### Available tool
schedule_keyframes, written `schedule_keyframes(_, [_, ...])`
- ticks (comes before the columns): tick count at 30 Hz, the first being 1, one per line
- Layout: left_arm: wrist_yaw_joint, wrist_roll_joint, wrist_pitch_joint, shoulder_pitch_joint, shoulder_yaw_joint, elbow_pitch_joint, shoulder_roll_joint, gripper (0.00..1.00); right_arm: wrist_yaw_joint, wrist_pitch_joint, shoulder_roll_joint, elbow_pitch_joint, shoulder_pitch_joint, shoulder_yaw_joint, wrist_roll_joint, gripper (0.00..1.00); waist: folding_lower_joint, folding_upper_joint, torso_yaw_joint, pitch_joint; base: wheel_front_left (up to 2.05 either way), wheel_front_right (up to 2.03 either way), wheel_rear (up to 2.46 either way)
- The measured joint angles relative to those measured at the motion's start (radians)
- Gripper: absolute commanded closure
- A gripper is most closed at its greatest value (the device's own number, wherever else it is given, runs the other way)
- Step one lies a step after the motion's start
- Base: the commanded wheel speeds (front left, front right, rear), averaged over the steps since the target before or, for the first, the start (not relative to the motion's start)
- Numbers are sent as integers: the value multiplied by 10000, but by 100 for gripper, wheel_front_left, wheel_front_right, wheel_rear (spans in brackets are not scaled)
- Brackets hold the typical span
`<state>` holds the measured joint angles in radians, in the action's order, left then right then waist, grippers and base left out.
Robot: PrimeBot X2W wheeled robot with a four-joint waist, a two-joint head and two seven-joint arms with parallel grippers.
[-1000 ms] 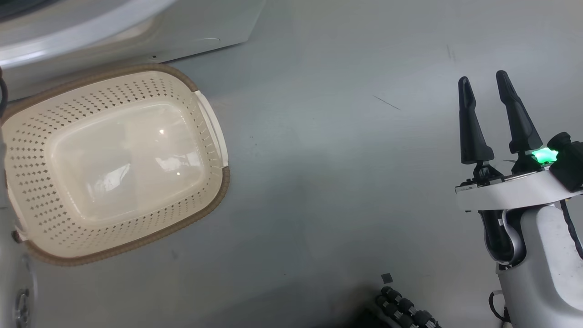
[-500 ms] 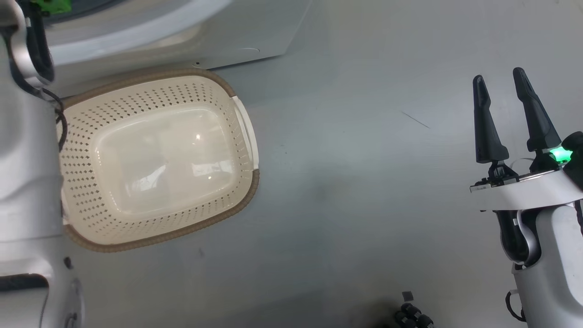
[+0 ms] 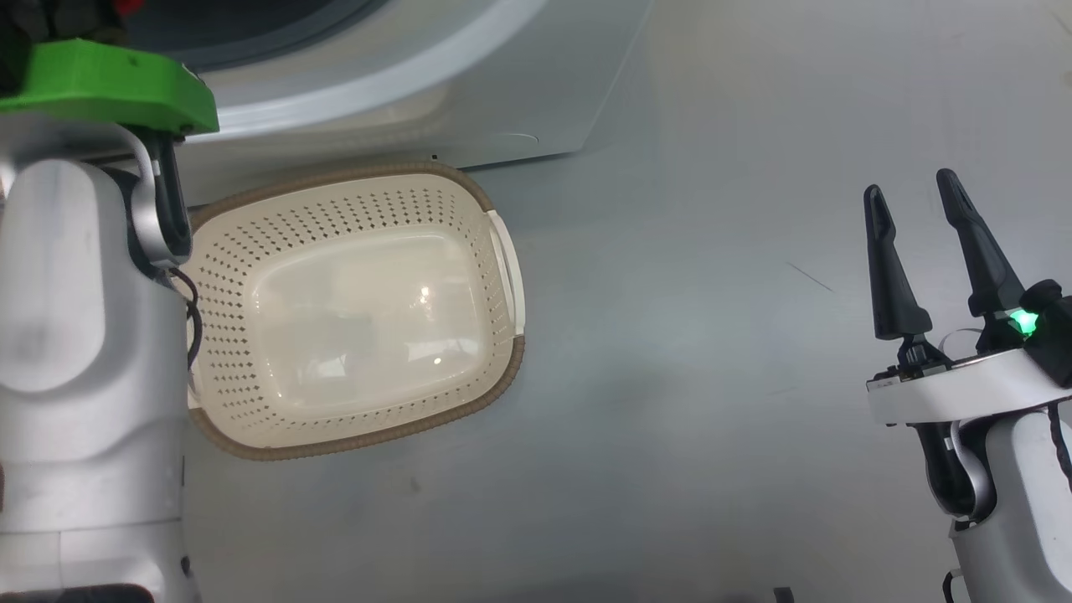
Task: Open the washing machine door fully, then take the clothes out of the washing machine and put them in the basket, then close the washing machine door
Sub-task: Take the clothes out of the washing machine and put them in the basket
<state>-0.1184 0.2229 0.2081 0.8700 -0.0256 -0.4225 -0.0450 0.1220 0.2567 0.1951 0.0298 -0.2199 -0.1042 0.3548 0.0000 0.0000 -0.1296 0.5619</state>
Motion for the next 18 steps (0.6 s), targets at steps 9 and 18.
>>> schedule_keyframes(9, [0, 33, 324, -1102, -274, 886, 136, 100, 0, 0, 25, 50, 602, -56, -144, 0, 0, 0, 417, -817, 0, 0, 0])
schedule_keyframes(18, [0, 8, 441, -2536, -253, 2203, 205, 100, 0, 0, 29, 98, 1057, -209, -330, 0, 0, 0, 840, -1618, 0, 0, 0])
